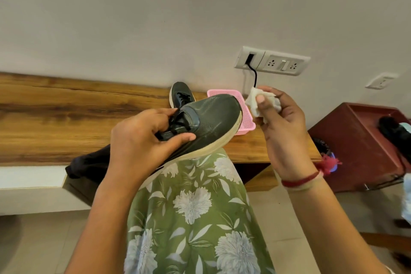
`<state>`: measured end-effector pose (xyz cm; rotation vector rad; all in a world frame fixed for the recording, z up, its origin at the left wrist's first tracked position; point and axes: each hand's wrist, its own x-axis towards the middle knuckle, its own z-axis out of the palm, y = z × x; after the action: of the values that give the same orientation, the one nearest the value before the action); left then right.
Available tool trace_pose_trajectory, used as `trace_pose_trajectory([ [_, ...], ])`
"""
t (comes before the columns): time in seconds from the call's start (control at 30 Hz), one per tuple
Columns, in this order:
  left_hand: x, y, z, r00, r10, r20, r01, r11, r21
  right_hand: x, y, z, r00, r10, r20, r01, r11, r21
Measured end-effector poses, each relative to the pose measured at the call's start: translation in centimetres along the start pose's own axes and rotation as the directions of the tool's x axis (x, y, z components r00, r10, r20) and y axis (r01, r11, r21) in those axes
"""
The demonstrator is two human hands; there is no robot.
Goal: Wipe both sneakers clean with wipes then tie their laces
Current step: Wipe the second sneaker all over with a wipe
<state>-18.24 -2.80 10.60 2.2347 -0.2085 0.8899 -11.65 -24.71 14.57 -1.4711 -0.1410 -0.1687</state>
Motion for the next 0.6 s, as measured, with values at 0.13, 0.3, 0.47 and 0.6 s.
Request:
trace_pose_trajectory([
  [0.13, -0.2, -0.2, 0.0, 1.000, -0.013, 0.021, 0.012, 1.000, 0.028, -0.9, 0.7, 1.1, 0.944, -0.293, 0.152, 0.328, 0.772, -0.545],
  [0.3, -0.1, -0.2, -0.1, 0.999, 0.032, 0.002, -0.032, 0.997, 0.076, -2.1, 1.4, 1.9, 0.794, -0.469, 0.387, 0.572, 0.360, -0.737],
  [0.47, -0.1, 0.1, 0.3, 0.997, 0.076, 0.032, -0.079, 0.989, 0.126, -3.6, 1.6, 2.9, 0.773, -0.381, 0.507, 0.622, 0.298, -0.724],
  [0.6, 0.1, 0.6, 0.8, 0.984, 0.166, 0.066, -0.177, 0.955, 0.236, -2.0, -0.1, 3.2, 0.844, -0.374, 0.385, 0.521, 0.405, -0.751],
])
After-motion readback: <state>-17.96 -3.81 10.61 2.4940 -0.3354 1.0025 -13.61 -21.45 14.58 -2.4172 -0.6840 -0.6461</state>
